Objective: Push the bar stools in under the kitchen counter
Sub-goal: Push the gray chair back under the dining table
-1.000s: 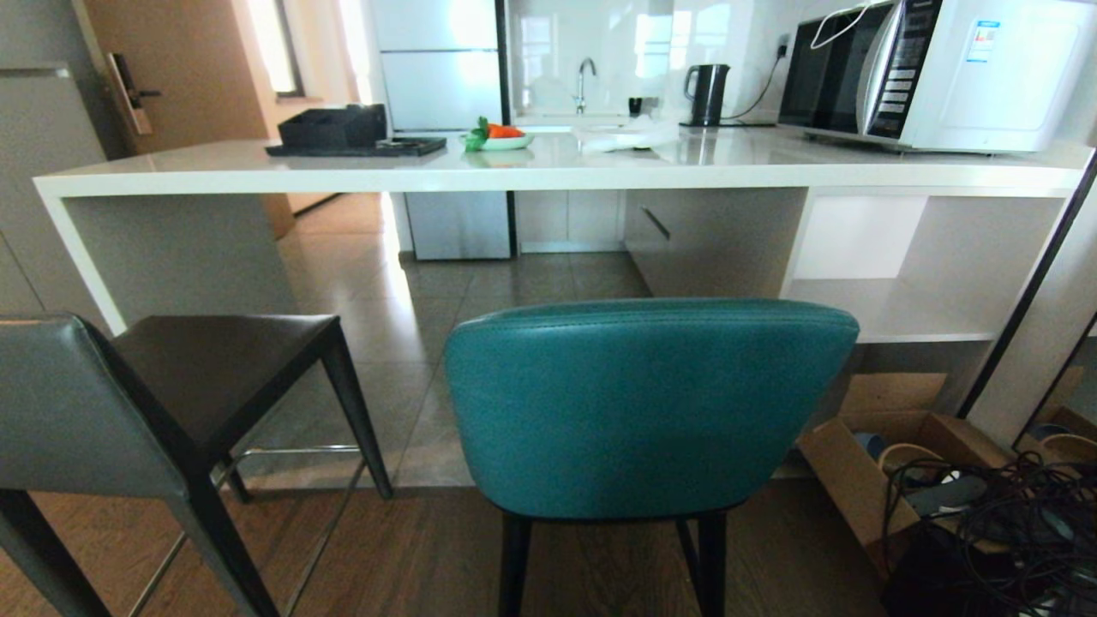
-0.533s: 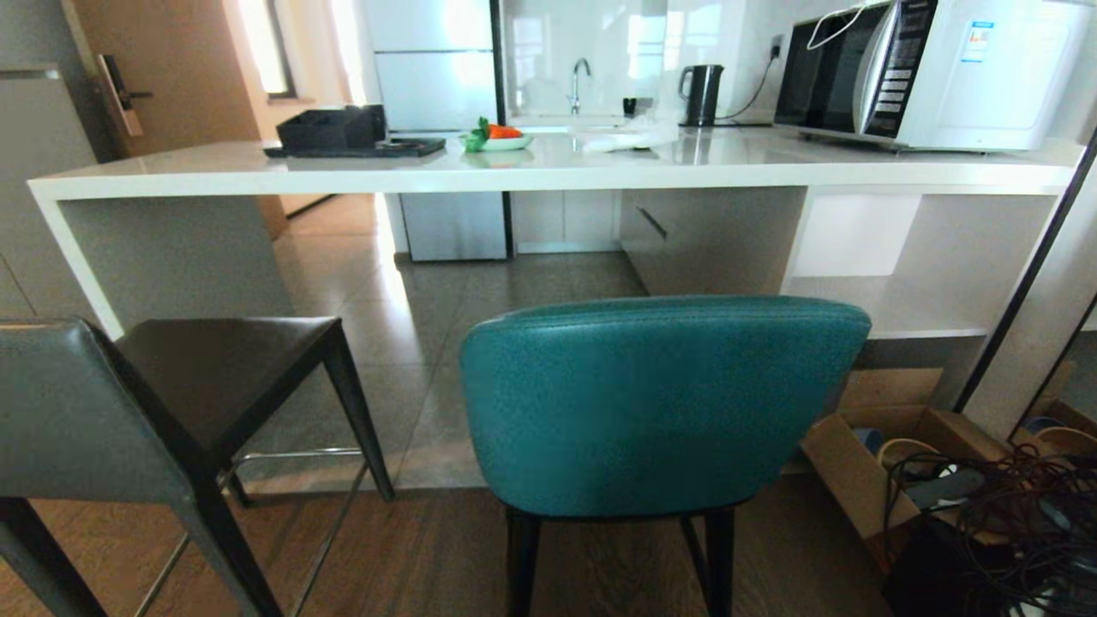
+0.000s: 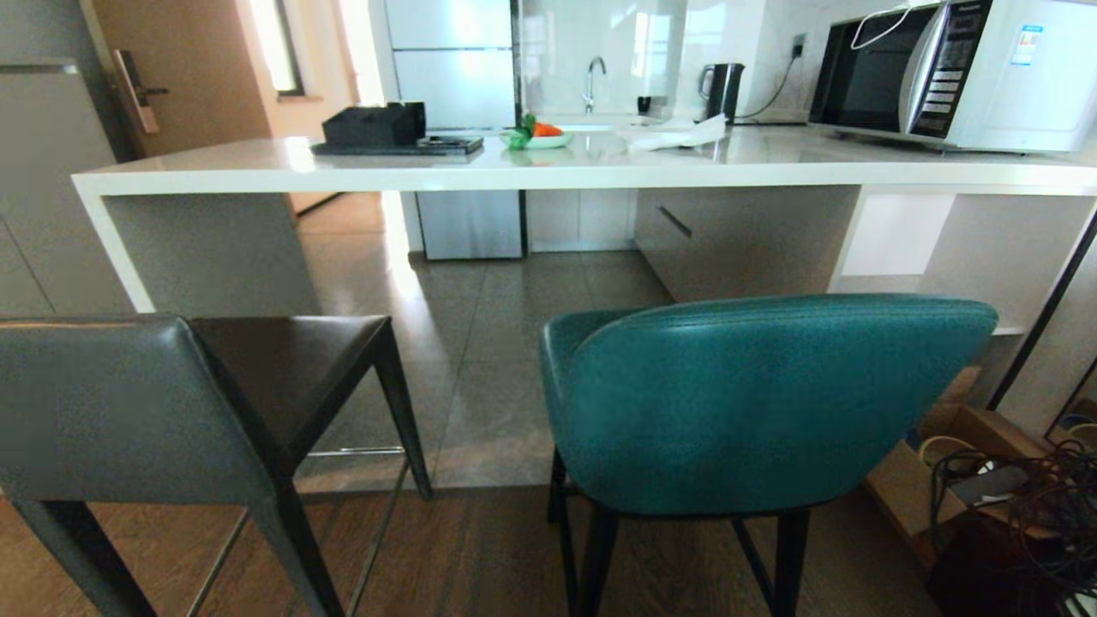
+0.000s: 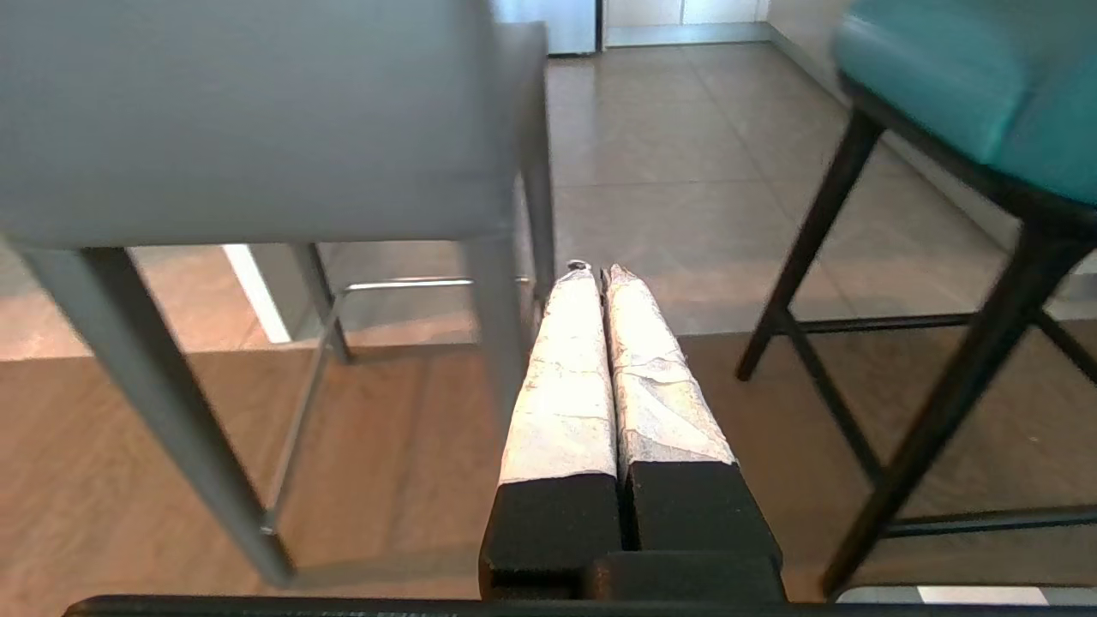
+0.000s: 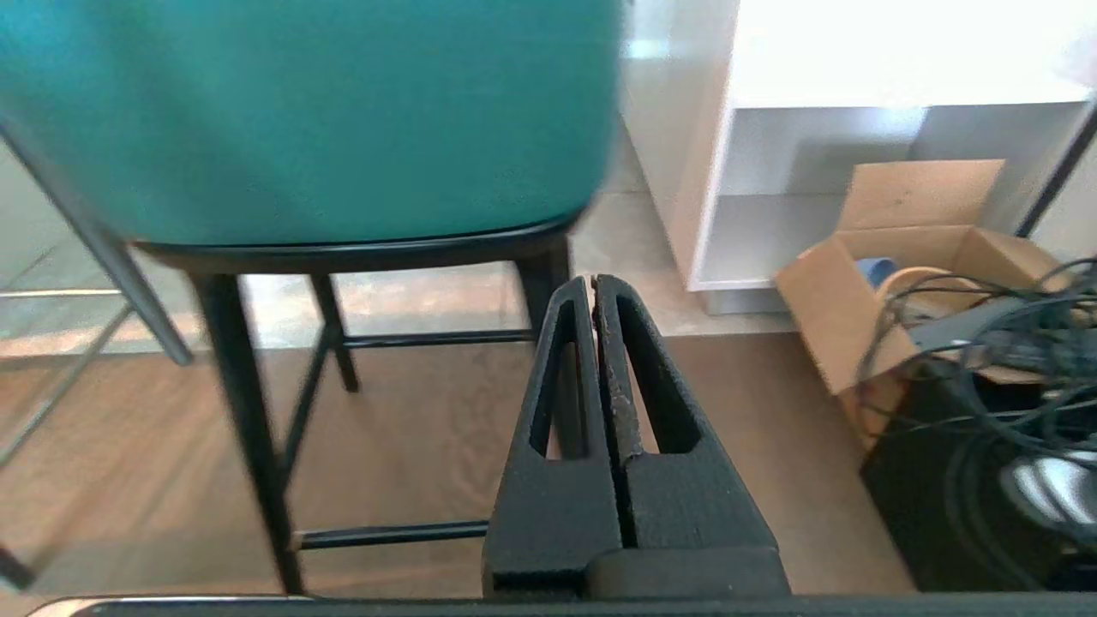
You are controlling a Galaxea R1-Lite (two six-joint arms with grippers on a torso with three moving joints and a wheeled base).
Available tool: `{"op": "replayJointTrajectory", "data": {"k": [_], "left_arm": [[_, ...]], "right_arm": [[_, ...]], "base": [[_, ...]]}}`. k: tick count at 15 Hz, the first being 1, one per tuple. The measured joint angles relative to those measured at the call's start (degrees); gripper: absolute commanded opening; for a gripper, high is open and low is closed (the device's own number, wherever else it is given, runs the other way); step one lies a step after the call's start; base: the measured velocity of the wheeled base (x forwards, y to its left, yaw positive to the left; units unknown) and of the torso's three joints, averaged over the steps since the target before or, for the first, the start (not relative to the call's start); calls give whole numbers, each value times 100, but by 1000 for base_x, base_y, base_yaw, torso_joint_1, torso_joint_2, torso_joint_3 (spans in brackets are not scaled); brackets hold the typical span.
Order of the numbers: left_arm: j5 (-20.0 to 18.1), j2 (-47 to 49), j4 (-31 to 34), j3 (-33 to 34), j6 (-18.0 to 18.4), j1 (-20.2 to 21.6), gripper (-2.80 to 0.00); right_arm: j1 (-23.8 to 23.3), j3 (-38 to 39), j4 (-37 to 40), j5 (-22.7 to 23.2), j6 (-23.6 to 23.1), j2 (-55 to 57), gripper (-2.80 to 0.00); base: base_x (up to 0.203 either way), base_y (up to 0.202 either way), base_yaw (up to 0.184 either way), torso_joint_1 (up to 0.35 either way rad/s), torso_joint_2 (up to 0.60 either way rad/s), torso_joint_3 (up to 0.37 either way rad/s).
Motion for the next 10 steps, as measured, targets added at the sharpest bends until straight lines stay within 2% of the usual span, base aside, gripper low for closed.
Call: {"op": "replayJointTrajectory", "data": {"k": [10], "left_arm": [[-1, -2, 0, 0, 0, 2, -280]], "right_arm": [[0, 0, -2, -1, 0, 0, -280]], "base": [[0, 196, -2, 1, 1, 2]]}}
